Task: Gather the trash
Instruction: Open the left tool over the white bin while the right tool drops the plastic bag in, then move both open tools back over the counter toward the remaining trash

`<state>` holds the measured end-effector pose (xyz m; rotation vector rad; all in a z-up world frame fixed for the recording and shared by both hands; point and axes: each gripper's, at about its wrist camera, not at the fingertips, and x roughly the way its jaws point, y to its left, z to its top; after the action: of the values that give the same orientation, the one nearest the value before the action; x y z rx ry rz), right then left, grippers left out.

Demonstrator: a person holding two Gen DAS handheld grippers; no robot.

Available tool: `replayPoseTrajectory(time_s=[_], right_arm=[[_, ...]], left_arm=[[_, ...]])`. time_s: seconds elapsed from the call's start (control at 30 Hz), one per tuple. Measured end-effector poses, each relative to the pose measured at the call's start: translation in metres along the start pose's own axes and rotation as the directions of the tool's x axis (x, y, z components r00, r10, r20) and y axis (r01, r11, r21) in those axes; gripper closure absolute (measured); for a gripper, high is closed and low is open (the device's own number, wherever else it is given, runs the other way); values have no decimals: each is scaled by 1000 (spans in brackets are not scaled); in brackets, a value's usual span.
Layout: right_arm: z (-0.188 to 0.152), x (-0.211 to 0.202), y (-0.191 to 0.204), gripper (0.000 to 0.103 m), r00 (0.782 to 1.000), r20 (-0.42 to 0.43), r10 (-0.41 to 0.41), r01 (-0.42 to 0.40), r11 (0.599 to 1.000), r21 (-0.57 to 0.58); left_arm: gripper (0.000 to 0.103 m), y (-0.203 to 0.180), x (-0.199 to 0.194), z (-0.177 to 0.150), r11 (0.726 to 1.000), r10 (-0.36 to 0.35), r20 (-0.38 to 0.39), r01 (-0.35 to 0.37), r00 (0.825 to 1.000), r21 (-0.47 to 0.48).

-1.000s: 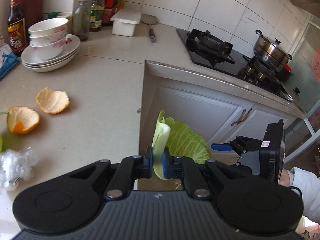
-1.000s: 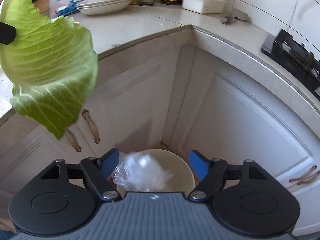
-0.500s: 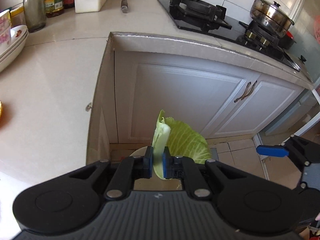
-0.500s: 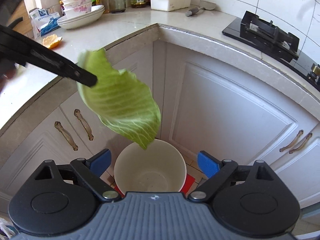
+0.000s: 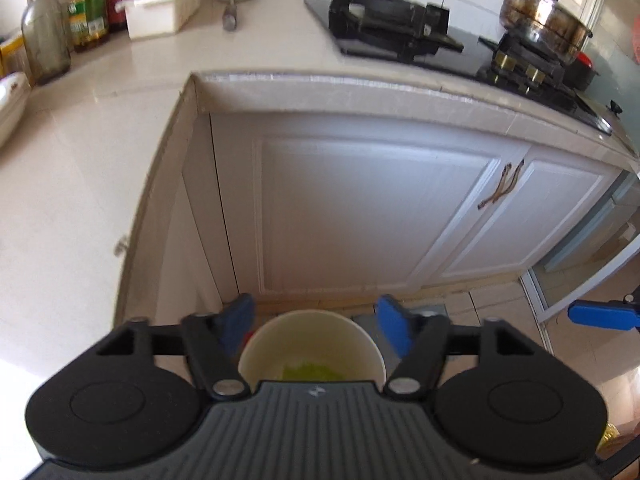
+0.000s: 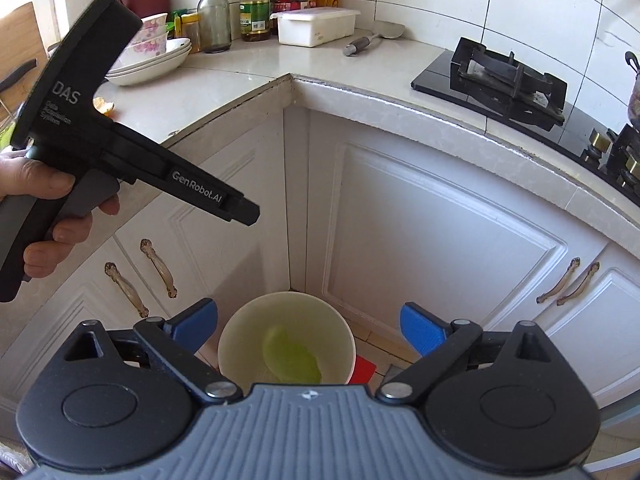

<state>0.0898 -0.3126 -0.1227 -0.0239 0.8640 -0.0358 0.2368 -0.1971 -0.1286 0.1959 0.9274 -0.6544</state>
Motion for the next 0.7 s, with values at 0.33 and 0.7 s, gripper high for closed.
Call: replayPoseTrajectory(time_s=[0.33,0.7], right_arm=[[20,-12,15,0,998,59,-6,11,997,-78],[45,-30,54,0,992,116,41,-12,970,-241]], left_arm=[[7,1,-73,-4,995,96,183,-95,978,-11],[3,19,-142,-44,942,330,237,-303,914,-144]])
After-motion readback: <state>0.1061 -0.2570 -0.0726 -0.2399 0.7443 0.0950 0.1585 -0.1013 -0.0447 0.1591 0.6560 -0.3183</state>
